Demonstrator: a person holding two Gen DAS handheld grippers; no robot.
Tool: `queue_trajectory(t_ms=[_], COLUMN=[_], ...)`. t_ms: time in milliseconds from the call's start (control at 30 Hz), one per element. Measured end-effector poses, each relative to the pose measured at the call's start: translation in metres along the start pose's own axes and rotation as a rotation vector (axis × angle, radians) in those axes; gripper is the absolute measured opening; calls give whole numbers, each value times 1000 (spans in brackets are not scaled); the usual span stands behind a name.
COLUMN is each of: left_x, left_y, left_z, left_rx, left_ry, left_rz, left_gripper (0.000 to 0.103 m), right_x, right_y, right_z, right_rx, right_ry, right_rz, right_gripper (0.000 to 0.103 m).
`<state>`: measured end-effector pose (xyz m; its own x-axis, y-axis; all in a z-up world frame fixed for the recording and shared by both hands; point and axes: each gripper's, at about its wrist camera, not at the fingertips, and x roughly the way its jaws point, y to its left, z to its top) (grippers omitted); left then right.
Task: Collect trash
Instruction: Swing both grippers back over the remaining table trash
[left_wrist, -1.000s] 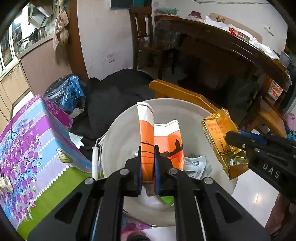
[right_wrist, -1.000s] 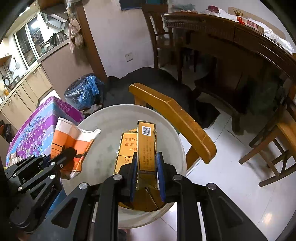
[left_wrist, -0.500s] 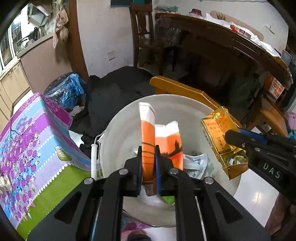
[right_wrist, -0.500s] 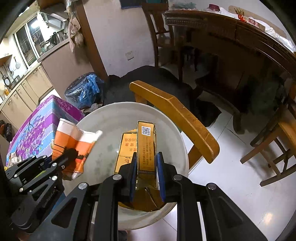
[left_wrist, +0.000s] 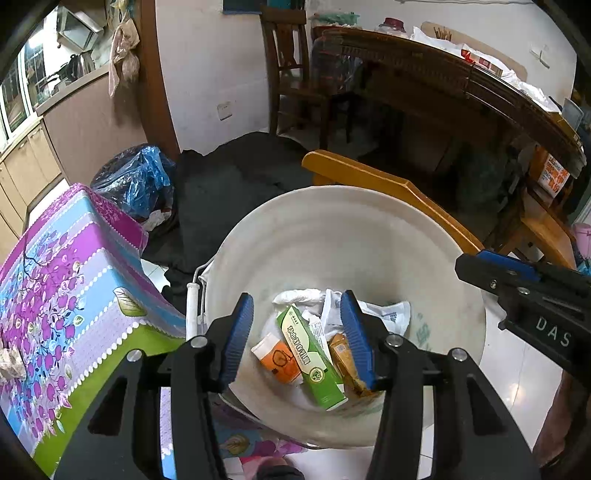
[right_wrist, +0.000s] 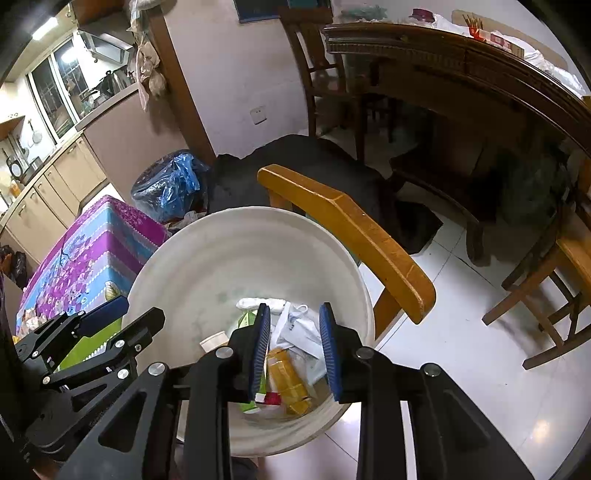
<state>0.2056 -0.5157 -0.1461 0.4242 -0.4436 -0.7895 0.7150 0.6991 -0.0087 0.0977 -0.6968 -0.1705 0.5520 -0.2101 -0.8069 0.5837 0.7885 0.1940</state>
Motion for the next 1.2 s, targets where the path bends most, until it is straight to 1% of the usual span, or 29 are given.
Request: queue_trajectory(t_ms=[267, 333, 400, 467, 500, 533, 600, 633, 667, 700, 733, 800, 867, 1000, 1133, 1200], left_x=[-11, -17, -27, -39, -46, -50, -67, -73, -82, -92, -97, -114, -126, -152, -172, -180], left_y=[5, 9, 14, 21, 24, 27, 40, 45, 55, 68, 75, 101, 124, 177, 231, 258], left_z=[-4, -7, -11, -16, -19, -21, -29, -32, -37, -43, -46, -59, -70, -96, -124, -139], left_rx=[-4, -8, -10, -10, -9, -9, -21, -28, -39, -57, -67, -104, -143, -222, -301, -343], left_ry=[-13, -20, -36, -56, -68, -77, -101, -111, -124, -140, -146, -169, -181, -206, -214, -211], left_rz=[-1, -4, 2, 6, 12, 18, 26, 31, 37, 44, 49, 70, 88, 140, 204, 229], left_gripper=[47, 47, 47, 47, 47, 47, 47, 47, 47, 51, 52, 56, 58, 62, 65, 65], right_x=[-19, -29, -45, -58, -68, -77, -95, -102, -114, -125, -133, -146, -156, -161, -159, -158], right_y=[2, 5, 12, 19, 26, 33, 50, 57, 69, 82, 94, 116, 145, 200, 253, 278], right_z=[-4, -8, -15, -21, -25, -30, -39, -43, -51, -59, -65, -76, -89, -107, -127, -137], right_rx=[2, 0, -8, -18, -29, -41, -71, -84, -107, -134, -158, -198, -250, -331, -401, -431], right_ry=[-37, -59, -100, -137, -167, -194, -252, -277, -324, -371, -403, -452, -489, -488, -449, -430], right_rz=[19, 31, 45, 59, 64, 69, 81, 88, 98, 110, 127, 167, 227, 331, 425, 454], right_gripper=[29, 31, 38, 42, 47, 49, 66, 70, 76, 79, 81, 87, 90, 90, 90, 90])
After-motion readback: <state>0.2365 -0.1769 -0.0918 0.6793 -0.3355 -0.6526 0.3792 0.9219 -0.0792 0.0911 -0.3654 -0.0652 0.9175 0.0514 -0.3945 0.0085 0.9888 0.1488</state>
